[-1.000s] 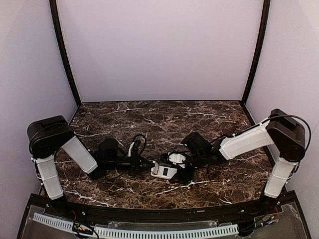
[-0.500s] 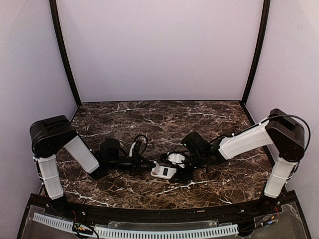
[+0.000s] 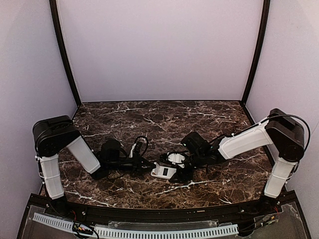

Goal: Load the batteries into the remote control
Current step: Load the battery cover onto the remote control without the battery cover.

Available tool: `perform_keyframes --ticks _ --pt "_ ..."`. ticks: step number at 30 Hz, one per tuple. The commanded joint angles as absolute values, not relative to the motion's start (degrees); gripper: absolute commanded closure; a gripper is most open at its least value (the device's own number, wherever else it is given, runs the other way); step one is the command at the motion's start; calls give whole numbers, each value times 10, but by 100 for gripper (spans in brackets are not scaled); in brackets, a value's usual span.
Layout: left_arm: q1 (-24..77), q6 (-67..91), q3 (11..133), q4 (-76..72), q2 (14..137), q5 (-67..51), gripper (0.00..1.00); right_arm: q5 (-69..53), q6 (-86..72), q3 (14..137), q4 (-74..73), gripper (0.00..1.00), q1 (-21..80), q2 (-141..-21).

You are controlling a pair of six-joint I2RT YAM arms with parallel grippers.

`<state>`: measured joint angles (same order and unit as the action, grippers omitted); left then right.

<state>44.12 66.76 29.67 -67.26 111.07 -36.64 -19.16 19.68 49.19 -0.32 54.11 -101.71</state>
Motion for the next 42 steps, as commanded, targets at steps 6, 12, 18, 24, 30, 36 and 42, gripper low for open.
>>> perform_keyframes --ticks 6,12,18,24,30,36,42 --pt "438 678 299 -695 1128 -373 95 -184 200 504 -13 30 546 -1030" --pt "437 674 293 -688 1127 -365 85 -185 199 505 -15 30 546 -1029" --pt "437 662 289 -666 1113 -356 82 -186 198 504 -16 30 547 -1028" --pt "438 613 297 -573 1067 -340 81 -188 199 505 -18 30 547 -1029" --pt "438 573 304 -510 1040 -330 78 -186 198 506 -18 30 546 -1030" --pt "437 519 317 -422 1009 -306 70 -185 197 506 -20 30 547 -1029" --pt "438 475 336 -344 985 -289 68 -184 197 507 -19 30 547 -1028"
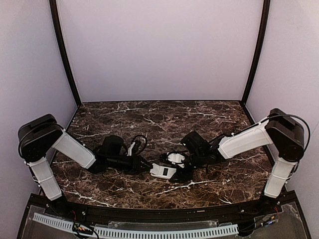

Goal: Load the batteries into the remote control
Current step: Load the battery cover onto the remote control without the battery cover.

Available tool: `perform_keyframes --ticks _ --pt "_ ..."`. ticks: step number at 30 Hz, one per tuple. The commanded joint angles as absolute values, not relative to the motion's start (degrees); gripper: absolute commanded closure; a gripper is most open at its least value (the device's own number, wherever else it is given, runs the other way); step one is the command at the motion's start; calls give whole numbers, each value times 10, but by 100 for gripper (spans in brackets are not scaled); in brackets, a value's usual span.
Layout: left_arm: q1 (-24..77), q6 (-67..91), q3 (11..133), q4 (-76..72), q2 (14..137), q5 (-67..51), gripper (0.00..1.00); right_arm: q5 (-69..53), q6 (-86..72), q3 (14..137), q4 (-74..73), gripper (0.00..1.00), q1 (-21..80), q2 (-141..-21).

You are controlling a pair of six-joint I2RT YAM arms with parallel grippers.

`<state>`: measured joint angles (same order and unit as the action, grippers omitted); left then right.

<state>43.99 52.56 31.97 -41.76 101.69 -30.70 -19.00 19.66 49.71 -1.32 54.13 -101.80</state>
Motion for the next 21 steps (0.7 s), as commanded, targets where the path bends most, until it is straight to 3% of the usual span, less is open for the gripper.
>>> perform_keyframes --ticks 1,10,21 --pt "438 471 337 -335 984 -286 68 -184 196 507 -19 30 547 -1028" --pt "454 413 373 -257 975 -267 67 -185 196 510 -21 30 546 -1030" --pt "463 403 386 -229 984 -249 83 -186 195 512 -22 30 545 -1030"
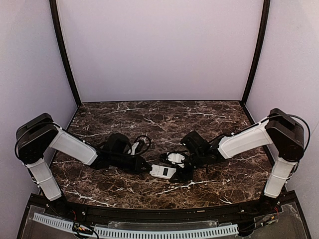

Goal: Load the batteries into the remote control
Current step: Load the battery cover onto the remote control without the battery cover.

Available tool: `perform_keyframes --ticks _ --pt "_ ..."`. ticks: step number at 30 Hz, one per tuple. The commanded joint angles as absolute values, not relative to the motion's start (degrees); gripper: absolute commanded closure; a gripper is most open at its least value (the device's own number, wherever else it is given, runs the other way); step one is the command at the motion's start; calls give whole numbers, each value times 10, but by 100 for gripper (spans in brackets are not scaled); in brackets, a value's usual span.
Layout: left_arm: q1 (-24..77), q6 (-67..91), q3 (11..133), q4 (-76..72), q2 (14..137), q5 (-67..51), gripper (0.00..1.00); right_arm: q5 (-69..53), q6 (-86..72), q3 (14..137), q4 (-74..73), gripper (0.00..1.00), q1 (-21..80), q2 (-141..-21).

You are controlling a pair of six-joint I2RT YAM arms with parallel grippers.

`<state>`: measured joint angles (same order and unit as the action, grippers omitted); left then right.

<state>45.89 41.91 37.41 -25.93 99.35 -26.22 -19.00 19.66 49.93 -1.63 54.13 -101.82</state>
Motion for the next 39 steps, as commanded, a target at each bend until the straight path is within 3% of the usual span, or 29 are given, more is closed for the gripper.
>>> perform_keyframes --ticks 1,8,13,21,26,30,39 --pt "465 402 387 -226 984 -248 84 -186 195 512 -22 30 546 -1030" --pt "473 387 400 -205 986 -237 87 -186 194 511 -21 30 546 -1031" --pt "483 371 415 -186 989 -232 83 -185 194 512 -23 30 546 -1031" --pt "493 343 439 -117 999 -207 84 -183 194 512 -22 31 546 -1032" --pt "496 326 448 -83 1003 -194 68 -184 193 513 -23 31 546 -1034" --pt "503 317 457 -70 1005 -185 62 -184 193 513 -23 31 546 -1035" --pt "505 320 460 -48 1014 -184 76 -183 194 512 -25 32 546 -1039"
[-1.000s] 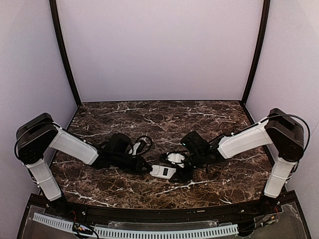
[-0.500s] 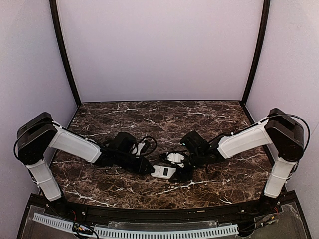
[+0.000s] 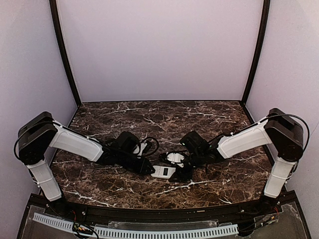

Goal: Load the batteries into the remote control
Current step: Load the battery cover onto the remote control without the battery cover.

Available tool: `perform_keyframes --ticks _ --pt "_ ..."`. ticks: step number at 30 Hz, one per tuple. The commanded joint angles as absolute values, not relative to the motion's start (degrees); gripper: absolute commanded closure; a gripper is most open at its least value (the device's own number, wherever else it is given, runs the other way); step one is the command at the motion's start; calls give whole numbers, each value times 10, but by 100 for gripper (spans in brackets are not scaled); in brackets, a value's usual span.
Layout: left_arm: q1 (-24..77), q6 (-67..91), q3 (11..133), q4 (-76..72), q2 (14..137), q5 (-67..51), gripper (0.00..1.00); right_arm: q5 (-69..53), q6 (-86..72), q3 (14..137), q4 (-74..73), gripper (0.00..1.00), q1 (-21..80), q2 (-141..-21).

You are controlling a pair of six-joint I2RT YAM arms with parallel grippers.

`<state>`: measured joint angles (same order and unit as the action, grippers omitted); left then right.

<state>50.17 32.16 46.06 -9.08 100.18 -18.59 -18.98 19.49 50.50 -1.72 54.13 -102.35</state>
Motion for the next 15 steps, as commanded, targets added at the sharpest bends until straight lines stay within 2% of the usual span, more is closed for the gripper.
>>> perform_keyframes --ticks 1,6,15 --pt "505 323 456 -61 1014 -189 76 -184 196 512 -25 32 546 -1039" --pt "494 376 422 -166 1018 -250 78 -184 196 511 -26 33 547 -1040" --pt "488 378 425 -153 1018 -245 88 -185 197 512 -26 35 547 -1039"
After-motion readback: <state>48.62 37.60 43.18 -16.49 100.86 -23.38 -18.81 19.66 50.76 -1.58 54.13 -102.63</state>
